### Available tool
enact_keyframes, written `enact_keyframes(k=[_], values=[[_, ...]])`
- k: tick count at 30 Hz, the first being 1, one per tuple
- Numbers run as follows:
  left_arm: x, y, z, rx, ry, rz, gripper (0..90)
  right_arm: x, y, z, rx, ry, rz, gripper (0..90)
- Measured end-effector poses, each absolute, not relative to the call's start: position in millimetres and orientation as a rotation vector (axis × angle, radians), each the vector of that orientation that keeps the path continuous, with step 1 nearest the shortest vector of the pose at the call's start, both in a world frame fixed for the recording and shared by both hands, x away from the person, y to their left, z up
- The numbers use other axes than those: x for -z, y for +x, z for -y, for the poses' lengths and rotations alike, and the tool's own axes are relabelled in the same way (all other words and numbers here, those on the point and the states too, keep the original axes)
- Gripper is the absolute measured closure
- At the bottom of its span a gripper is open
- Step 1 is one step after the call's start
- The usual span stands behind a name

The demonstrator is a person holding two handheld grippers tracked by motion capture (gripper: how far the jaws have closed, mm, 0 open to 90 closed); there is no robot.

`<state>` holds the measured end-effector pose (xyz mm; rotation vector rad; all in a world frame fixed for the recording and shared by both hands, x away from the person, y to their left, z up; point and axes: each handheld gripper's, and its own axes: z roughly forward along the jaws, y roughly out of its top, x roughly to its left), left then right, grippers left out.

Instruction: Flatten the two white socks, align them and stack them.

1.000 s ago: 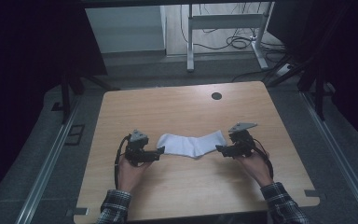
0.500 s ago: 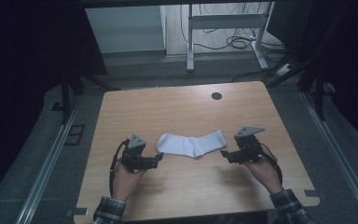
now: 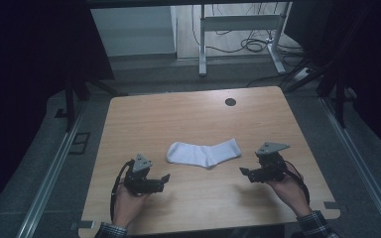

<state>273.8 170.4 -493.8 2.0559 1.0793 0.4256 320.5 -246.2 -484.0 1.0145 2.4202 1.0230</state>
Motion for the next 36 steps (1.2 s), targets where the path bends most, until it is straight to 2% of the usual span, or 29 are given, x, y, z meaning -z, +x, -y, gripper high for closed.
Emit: enact_keyframes(k=[10, 34, 36], values=[[511, 255, -180, -0.459, 2.073, -1.081, 12.6, 495, 310, 254, -1.020, 1.018, -2.432, 11.3], [540, 240, -180, -0.413, 2.197, -1.093, 11.7, 534, 301, 251, -0.916, 0.980, -2.550, 6.3], [542, 241, -181, -0.373, 2.195, -1.094, 11.6, 536, 301, 252, -0.937, 0.997, -2.548, 5.8]])
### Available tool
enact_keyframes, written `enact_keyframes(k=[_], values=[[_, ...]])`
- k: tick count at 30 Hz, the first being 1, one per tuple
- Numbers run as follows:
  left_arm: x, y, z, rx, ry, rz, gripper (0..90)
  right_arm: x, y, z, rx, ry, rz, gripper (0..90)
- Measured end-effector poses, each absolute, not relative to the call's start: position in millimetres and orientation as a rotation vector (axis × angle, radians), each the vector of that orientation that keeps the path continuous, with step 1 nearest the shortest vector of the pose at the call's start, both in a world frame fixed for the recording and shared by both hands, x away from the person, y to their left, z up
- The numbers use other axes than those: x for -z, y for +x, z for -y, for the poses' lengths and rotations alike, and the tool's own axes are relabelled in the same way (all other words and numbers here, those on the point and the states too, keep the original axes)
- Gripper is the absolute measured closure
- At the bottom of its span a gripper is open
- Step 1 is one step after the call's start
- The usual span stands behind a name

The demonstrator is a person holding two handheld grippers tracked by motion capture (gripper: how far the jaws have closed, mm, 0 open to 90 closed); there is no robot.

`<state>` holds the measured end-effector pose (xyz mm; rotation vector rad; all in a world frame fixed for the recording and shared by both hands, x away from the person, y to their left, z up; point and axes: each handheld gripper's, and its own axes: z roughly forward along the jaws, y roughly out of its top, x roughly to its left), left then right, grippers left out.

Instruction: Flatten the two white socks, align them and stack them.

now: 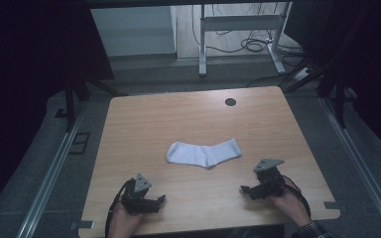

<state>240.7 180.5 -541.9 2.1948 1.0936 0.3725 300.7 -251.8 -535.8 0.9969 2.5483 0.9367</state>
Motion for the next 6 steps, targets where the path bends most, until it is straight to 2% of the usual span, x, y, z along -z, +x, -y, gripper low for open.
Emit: enact_keyframes(k=[6], values=[[542.8, 240.4, -181.8, -0.374, 2.191, -1.084, 11.5, 537.3, 299.9, 252.9, -0.957, 0.993, -2.537, 5.4]])
